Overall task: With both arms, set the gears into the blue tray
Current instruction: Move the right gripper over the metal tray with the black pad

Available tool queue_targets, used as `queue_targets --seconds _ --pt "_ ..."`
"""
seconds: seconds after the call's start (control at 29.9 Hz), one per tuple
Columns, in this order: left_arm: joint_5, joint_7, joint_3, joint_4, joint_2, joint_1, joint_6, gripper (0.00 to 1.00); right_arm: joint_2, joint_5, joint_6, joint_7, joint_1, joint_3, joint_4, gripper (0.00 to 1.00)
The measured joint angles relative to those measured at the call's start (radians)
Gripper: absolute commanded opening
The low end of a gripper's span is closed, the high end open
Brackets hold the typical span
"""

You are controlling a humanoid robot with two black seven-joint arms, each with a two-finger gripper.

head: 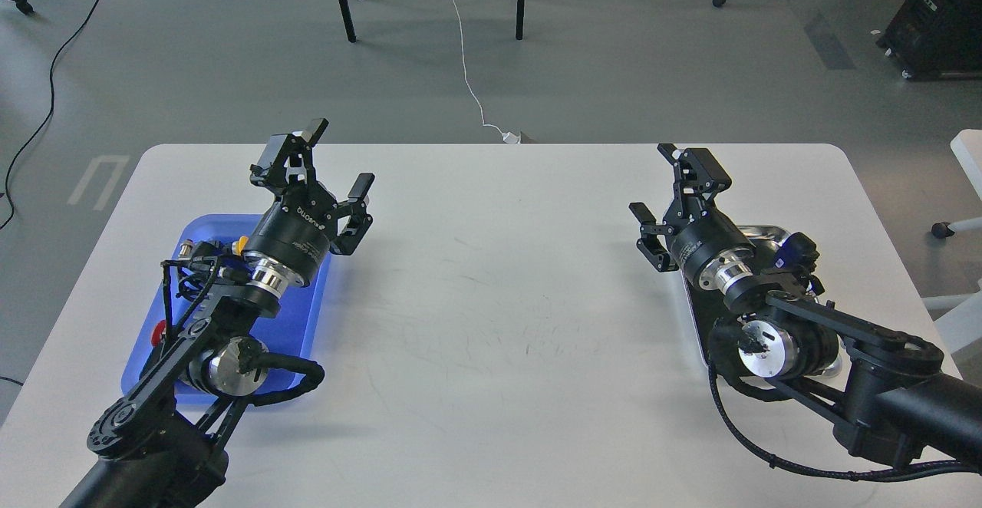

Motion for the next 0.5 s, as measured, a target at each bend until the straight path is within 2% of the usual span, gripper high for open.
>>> queue_targets --seconds 0.5 --pt "-0.007 0.003 0.006 -0.029 0.052 0.000 -0.024 0.98 -0.015 -0.021 0.008 0.000 0.014 -0.014 0.003 0.99"
